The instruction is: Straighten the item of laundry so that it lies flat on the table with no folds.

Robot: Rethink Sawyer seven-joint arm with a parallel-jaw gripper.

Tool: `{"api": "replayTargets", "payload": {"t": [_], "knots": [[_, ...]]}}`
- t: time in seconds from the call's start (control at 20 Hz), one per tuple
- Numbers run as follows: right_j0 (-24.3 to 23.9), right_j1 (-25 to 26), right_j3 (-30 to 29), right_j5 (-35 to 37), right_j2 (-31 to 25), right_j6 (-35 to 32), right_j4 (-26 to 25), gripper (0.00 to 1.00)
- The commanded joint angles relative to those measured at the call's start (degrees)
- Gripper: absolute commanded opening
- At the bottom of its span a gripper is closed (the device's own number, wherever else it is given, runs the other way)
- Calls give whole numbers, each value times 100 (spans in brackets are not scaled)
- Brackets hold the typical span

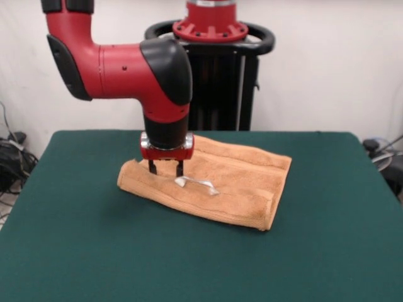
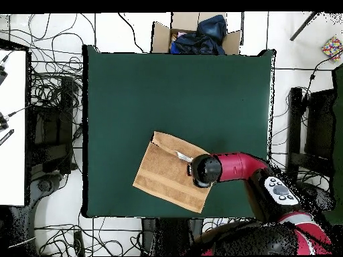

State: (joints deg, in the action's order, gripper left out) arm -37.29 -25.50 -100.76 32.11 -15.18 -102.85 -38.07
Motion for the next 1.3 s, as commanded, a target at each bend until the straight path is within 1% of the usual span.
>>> {"api": "replayTargets", "payload": {"t": [0.05,0.7,0.95,1.3], "knots": [[-37,409,871,-310,-886,856,-208,100],[-134,519,1108,-80,-1228,1040,-237,100],[-276,608,1058,-353,-1441,1008,-287,100],[-311,761,1219,-383,-1595,1001,-408,100]]}}
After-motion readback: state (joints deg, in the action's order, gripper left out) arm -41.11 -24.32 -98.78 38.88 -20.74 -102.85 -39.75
